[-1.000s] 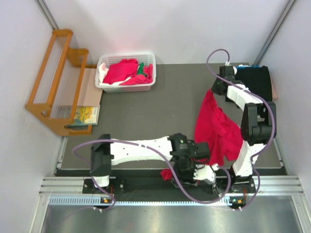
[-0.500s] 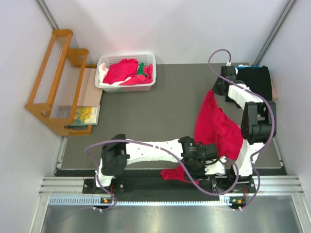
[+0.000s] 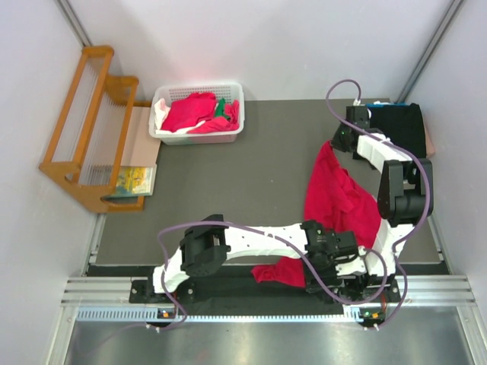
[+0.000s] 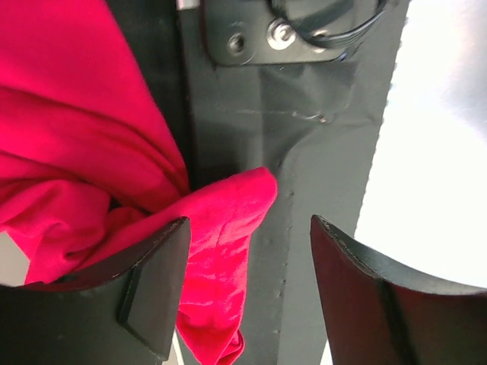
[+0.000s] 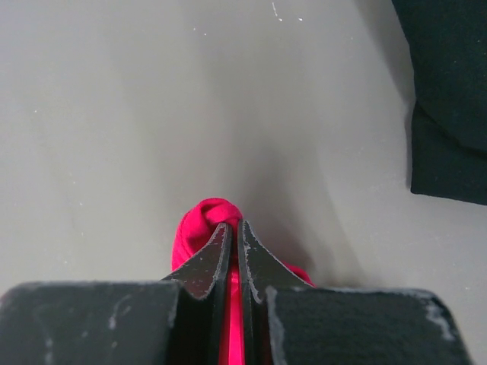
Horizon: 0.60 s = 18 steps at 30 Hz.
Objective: Fold and stack the t-shirts
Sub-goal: Flatten the tshirt out
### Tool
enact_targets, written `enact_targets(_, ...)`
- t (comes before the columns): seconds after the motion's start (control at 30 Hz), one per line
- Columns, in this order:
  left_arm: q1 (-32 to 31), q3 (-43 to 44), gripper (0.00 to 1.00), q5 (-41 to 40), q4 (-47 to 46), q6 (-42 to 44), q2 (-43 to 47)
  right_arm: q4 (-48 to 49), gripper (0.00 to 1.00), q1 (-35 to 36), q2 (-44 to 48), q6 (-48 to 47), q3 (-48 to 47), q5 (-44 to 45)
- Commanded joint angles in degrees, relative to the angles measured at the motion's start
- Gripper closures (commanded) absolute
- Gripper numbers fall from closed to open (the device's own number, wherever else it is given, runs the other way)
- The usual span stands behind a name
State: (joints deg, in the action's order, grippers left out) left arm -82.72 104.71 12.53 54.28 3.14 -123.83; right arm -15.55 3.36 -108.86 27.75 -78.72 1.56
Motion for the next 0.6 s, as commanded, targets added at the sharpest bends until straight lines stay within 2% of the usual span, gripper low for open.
enact_targets(0.0, -1.30, 3.49, 0.30, -0.67, 0.38, -1.29, -1.06, 2.10, 1.00, 0.07, 3.30, 0.64, -0.21, -0.77)
enact_targets(0.2, -1.39, 3.84, 0.29, -3.21, 0.47, -1.99, -3.34, 2.10, 1.00, 0.25, 3.74, 0.64, -0.21, -0.77)
enact_targets(0.37, -2.62, 4.54, 0.26, -10.68, 0.47, -2.96, -6.24, 2.19, 1.00, 0.25, 3.65, 0.82, -0.38, -1.12)
enact_targets(0.5, -2.89, 6.12, 0.48, -14.20, 1.18, -2.87, -9.23, 2.28, 1.00, 0.34, 3.56, 0.99, -0.21, -1.39)
enact_targets(0.57, -2.80, 6.65, 0.51, -14.47, 1.44, -2.96, -10.81, 2.46, 1.00, 0.42, 3.65, 1.08, -0.03, -1.30)
